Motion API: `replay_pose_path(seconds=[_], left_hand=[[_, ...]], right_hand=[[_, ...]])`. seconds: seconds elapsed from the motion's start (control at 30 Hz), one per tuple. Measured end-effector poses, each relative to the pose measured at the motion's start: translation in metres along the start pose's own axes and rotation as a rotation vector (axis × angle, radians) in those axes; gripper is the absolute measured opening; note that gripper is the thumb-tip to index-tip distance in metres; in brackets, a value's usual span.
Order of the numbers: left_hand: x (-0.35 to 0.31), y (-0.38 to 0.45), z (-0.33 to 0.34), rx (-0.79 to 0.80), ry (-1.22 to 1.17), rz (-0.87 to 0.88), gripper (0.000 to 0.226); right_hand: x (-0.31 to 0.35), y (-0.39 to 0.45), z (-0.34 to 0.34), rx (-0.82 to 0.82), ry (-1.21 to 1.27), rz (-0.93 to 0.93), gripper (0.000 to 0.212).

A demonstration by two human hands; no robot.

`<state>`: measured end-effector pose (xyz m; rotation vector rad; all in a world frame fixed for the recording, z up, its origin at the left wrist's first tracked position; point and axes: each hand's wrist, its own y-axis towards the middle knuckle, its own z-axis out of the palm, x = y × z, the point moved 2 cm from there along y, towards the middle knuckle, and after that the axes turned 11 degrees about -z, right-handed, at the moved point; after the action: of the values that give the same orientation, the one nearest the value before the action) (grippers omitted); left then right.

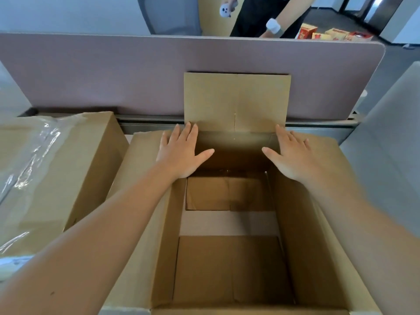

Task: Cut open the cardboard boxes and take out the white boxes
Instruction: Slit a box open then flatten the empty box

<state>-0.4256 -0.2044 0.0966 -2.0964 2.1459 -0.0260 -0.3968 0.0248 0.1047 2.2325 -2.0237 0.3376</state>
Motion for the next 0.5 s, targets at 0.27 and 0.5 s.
replay_pose_path(seconds=[0.27,0.5], left_hand=[[0.002,-0.063,-0.011,0.012,-0.060,0.039,0.070],[0.012,-0.125,-0.018,-0.020,-0.112,-0.009,0.069]], right_hand=[[0.020,-0.074,-0.009,0.016,0.123,0.016,0.062],[0.034,-0.129,-0.018,-0.033,0.196,-0.052,0.062]])
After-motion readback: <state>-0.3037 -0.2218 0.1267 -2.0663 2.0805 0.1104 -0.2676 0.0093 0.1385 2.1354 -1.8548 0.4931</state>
